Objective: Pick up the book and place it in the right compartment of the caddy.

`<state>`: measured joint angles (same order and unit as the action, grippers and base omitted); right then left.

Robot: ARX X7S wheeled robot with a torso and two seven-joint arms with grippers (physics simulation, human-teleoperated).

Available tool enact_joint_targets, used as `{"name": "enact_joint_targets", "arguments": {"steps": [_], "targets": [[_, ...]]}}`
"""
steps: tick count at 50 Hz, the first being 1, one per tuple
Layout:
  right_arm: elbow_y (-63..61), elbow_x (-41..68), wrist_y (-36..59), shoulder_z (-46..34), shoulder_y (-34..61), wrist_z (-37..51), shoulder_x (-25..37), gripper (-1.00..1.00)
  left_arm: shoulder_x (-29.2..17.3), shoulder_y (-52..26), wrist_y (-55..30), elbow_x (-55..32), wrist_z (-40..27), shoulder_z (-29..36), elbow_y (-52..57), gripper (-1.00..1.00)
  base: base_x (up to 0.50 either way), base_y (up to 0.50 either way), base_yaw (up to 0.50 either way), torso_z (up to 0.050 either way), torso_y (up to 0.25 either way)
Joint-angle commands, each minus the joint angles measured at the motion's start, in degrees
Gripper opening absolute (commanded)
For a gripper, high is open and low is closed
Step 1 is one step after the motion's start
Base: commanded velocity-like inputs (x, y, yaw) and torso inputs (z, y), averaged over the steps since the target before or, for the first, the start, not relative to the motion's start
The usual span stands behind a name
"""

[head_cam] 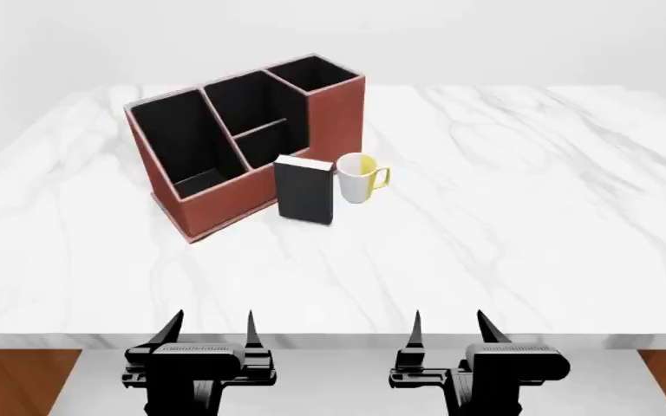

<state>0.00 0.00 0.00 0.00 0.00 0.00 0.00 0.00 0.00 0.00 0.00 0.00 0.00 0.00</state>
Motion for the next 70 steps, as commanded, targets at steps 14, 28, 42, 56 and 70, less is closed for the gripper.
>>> {"name": "enact_joint_targets", "arguments": {"steps": [14, 28, 42, 56, 70], "targets": [[-6.4, 3.2, 4.1, -3.4, -1.3, 3.0, 3.2, 1.00, -3.3, 2.0, -5.9, -5.9, -2.5, 2.9, 9.5, 1.00, 0.00, 0.00, 0.00, 0.000, 0.000], [-25.9, 5.3, 14.5, -4.1, -3.7, 4.7, 5.5, 1.00, -5.8, 5.4, -17.1, -7.7, -5.6, 3.3, 29.7, 1.00, 0.00, 0.00, 0.00, 0.000, 0.000], [-37.7, 8.0, 22.2, -3.9, -4.1, 6.0, 7.2, 1.00, -7.5, 6.3, -24.6, -8.6, -8.8, 3.1, 41.2, 1.00, 0.00, 0.00, 0.00, 0.000, 0.000], [-42.4, 11.0, 24.6, -3.0, -4.3, 6.9, 8.2, 1.00, -8.7, 6.7, -29.3, -10.1, -11.1, 2.1, 49.0, 1.00, 0.04, 0.00, 0.00, 0.000, 0.000], [-41.8, 10.9, 24.2, -4.0, -4.4, 7.6, 9.1, 1.00, -9.2, 7.2, -29.0, -11.0, -12.4, 1.8, 50.5, 1.00, 0.49, 0.00, 0.00, 0.000, 0.000]]}}
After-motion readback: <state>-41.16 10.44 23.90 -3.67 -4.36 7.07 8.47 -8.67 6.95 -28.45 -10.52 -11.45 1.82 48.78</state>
